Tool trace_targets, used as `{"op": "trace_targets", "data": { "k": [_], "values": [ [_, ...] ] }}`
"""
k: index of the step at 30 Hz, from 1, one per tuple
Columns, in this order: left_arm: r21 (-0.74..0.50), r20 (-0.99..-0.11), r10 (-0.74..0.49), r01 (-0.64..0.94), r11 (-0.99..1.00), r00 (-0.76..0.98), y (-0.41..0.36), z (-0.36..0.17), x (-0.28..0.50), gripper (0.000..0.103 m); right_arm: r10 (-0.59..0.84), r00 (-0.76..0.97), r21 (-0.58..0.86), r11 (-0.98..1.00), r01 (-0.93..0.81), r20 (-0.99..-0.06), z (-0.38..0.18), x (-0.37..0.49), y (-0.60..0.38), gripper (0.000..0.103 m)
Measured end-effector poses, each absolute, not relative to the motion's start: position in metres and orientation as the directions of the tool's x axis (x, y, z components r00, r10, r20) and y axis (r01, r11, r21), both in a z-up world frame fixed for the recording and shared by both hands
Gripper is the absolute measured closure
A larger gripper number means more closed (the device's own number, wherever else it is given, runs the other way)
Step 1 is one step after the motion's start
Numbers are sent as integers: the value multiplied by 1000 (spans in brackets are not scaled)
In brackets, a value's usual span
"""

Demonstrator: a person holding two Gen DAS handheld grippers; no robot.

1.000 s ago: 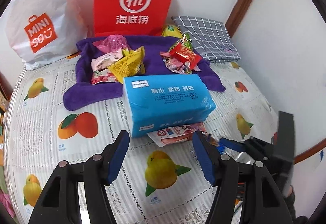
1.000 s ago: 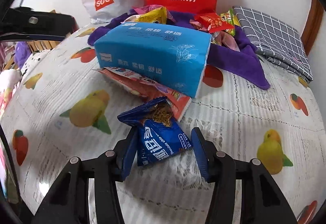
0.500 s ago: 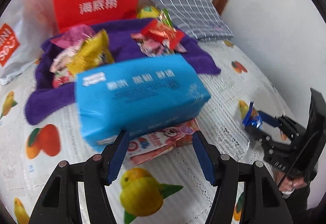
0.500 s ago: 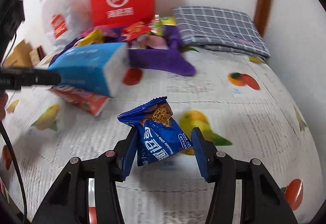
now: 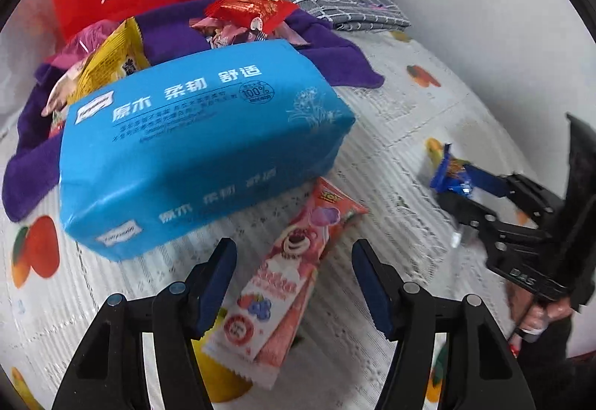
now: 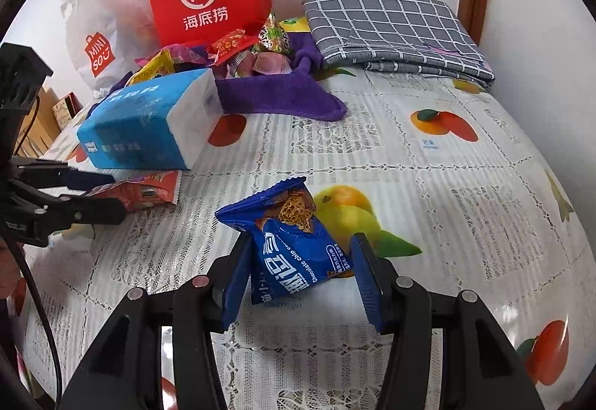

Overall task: Organize snacks
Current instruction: 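Grasp the pink strawberry bar with the left tool while the right tool holds the blue packet, then carry the strawberry bar with the left tool while the right tool carries the blue packet to the towel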

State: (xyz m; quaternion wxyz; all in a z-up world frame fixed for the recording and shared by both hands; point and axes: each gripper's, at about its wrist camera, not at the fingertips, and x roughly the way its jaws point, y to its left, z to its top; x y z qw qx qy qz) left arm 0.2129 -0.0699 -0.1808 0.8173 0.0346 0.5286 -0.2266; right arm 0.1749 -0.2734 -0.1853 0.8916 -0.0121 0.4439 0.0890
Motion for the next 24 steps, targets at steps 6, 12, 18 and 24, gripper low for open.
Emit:
{"op": "trace_targets", "data": {
  "k": [6, 12, 18, 24],
  "values": [
    [-24, -866, -231, 424, 905, 444, -83, -183, 196, 66, 139, 584, 49, 985, -167, -800, -187, 176, -272, 50],
    [-38, -846, -232, 379, 924, 481, -59, -180, 175, 77, 107, 588, 10, 986, -166, -802, -188, 175, -268, 50],
    [-39, -806, -222, 325, 945, 549, -45, -182, 160, 76, 114, 588, 21, 987, -162, -801, -188, 174, -269, 50],
    [-47, -805, -222, 314, 948, 550, -45, -182, 160, 75, 135, 585, 47, 986, -163, -799, -188, 174, -272, 49]
  ]
}}
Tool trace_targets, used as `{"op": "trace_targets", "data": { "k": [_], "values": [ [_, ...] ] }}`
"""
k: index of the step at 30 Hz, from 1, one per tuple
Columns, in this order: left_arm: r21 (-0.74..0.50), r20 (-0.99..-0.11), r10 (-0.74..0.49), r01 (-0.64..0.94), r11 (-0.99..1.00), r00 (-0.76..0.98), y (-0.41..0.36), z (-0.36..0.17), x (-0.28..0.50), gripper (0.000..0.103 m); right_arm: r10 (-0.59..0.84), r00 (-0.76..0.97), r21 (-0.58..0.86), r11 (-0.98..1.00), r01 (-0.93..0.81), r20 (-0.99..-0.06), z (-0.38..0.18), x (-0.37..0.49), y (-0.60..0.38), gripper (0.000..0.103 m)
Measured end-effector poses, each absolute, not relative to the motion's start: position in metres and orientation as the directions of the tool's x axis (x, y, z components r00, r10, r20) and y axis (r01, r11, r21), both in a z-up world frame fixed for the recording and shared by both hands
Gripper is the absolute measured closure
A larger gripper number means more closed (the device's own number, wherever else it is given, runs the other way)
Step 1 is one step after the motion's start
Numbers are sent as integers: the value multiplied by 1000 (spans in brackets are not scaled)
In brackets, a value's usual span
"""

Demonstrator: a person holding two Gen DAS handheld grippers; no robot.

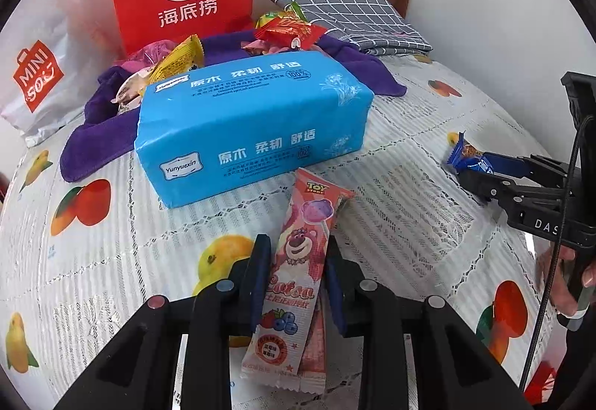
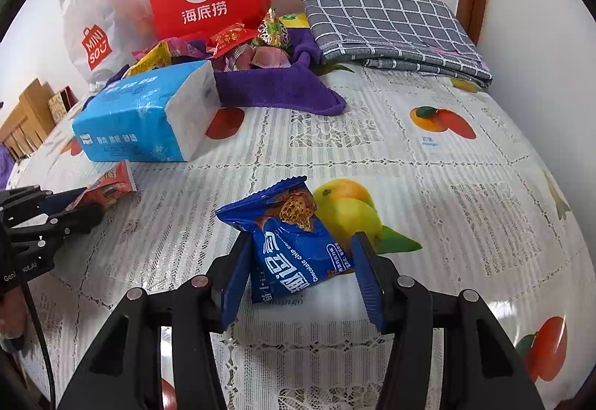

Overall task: Organize snacks
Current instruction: 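Carry the strawberry bar with the left tool while the right tool carries the blue packet to the towel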

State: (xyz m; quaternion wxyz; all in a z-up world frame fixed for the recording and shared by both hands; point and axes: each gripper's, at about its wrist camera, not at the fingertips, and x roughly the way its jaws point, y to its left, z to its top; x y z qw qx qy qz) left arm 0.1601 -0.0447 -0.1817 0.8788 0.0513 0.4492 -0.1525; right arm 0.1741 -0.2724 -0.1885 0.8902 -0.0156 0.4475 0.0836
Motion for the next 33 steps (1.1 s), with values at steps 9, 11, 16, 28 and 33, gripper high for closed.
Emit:
{"op": "trace_targets", "data": {
  "k": [9, 11, 16, 28, 33],
  "values": [
    [-54, -805, -226, 312, 948, 548, -44, -182, 160, 75, 116, 582, 14, 984, -177, -805, -188, 175, -268, 50],
    [-57, -805, -230, 315, 947, 546, -43, -182, 160, 75, 116, 580, 14, 984, -177, -806, -188, 175, -268, 50],
    [-52, -807, -235, 330, 942, 542, -47, -182, 159, 69, 115, 579, 14, 984, -175, -807, -188, 175, -268, 50],
    [-93, -801, -244, 290, 953, 547, -39, -181, 155, 78, 77, 601, -36, 984, -174, -795, -186, 171, -261, 51],
    [-110, -803, -248, 275, 955, 542, -30, -179, 147, 78, 61, 606, -57, 983, -174, -793, -184, 169, -260, 51]
  ]
}}
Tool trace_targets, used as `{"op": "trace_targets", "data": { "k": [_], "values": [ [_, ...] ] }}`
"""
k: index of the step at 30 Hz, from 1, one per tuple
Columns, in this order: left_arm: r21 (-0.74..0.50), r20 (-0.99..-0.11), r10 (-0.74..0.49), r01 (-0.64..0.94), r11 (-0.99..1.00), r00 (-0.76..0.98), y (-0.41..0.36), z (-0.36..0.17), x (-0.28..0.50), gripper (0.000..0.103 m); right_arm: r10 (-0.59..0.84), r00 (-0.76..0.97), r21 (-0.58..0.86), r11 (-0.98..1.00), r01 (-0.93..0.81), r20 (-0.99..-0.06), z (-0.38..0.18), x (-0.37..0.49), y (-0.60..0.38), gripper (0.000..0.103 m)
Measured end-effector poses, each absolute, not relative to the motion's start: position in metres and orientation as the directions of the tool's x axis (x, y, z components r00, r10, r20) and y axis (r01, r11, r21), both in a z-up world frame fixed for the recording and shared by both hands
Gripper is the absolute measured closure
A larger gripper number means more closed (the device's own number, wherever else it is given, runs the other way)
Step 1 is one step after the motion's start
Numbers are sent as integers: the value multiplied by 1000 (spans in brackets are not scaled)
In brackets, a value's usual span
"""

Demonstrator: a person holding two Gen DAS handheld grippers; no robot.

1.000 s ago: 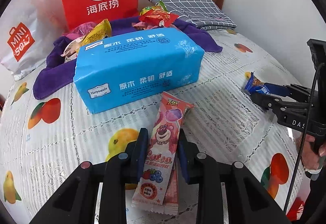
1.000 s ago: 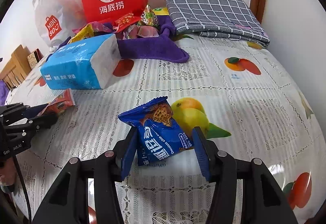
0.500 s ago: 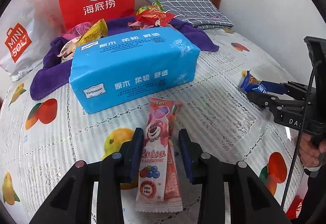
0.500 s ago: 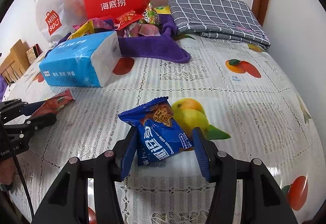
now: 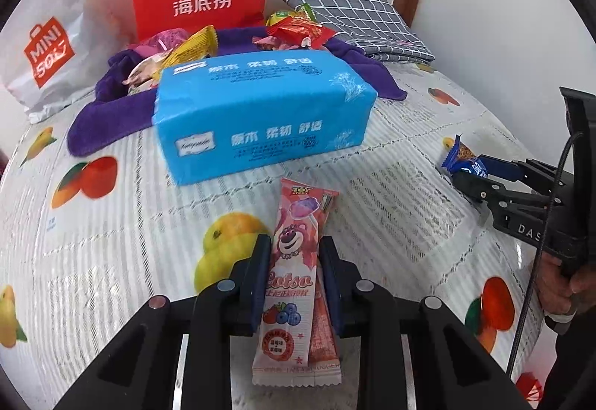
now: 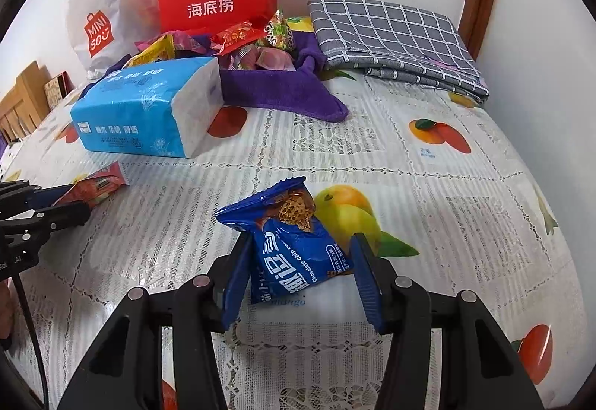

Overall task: Organize snacks
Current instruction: 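Carry the strawberry bar with the left tool while the right tool carries the blue packet to the towel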

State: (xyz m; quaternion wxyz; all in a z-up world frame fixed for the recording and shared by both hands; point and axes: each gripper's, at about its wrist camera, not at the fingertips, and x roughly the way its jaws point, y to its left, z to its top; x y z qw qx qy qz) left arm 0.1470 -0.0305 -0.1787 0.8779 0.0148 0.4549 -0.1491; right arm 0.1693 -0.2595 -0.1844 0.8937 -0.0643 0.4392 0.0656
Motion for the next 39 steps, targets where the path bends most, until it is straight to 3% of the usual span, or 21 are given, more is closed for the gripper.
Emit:
{"op": "trace_targets", "data": {
  "k": [8, 39],
  "values": [
    [-129, -811, -244, 244, 961, 532, -6, -175, 135, 78, 105, 579, 21, 989, -149, -809, -176, 158, -256, 51],
    [-202, -771, -262, 166, 965, 581, 50, -117, 110, 78, 194, 619, 69, 973, -219, -761, -109, 140, -179, 51]
  ]
}}
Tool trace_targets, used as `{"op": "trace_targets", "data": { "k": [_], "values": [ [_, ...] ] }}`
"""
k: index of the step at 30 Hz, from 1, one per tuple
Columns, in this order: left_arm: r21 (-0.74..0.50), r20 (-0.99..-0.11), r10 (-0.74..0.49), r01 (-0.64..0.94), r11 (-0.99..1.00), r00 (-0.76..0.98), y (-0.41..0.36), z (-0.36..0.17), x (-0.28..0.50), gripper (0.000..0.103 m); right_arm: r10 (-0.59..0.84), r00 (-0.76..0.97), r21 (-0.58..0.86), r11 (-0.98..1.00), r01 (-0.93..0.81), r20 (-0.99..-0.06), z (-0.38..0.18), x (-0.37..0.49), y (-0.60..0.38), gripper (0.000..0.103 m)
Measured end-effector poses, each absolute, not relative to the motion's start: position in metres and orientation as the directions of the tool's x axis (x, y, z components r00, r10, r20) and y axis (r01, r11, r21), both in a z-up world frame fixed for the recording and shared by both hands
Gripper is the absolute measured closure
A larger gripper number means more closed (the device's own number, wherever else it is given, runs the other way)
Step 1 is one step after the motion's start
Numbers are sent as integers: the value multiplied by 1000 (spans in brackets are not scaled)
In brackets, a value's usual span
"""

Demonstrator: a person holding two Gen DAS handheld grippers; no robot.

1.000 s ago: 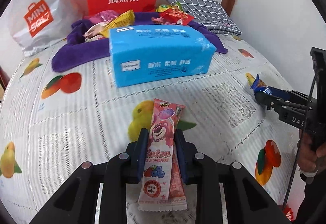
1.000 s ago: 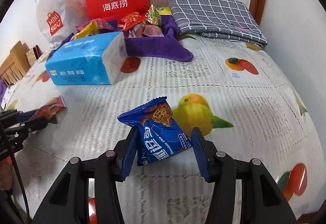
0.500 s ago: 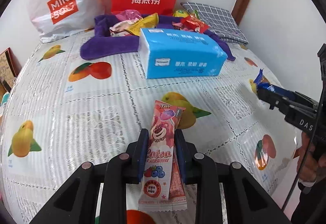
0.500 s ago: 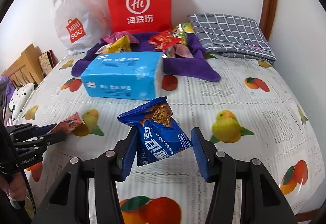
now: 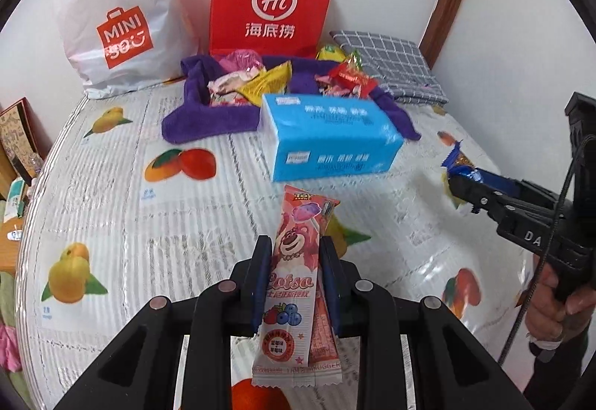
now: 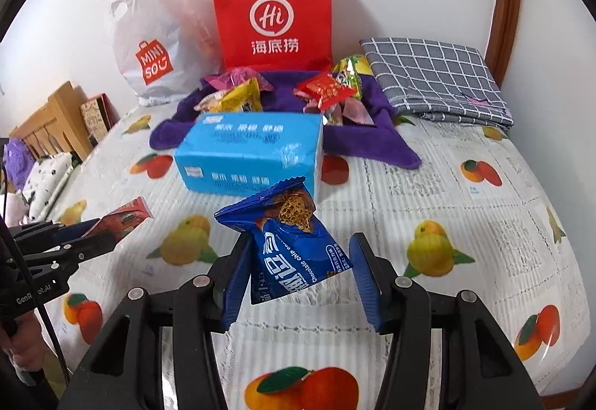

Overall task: Organize snacks
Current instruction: 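Carry the strawberry bar with the left tool while the right tool carries the blue packet to the towel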

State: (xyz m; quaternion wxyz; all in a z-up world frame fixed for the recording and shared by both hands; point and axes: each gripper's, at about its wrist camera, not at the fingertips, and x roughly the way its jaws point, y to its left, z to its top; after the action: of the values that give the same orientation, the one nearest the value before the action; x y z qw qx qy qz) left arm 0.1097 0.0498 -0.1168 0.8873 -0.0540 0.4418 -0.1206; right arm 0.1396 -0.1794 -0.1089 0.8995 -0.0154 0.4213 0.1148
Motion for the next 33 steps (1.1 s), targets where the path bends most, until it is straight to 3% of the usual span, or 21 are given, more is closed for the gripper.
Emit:
{"op": "trace_targets", "data": {
  "k": [22, 33],
  "values": [
    [-149, -748, -201, 135, 980, 632, 47, -65, 191, 78, 199, 671, 58, 972, -227, -715, -57, 220, -179, 51],
    [-186, -752, -183, 62, 981, 633, 74, -58, 245, 78, 209, 674, 64, 970, -234, -709, -50, 282, -178, 51]
  ]
}}
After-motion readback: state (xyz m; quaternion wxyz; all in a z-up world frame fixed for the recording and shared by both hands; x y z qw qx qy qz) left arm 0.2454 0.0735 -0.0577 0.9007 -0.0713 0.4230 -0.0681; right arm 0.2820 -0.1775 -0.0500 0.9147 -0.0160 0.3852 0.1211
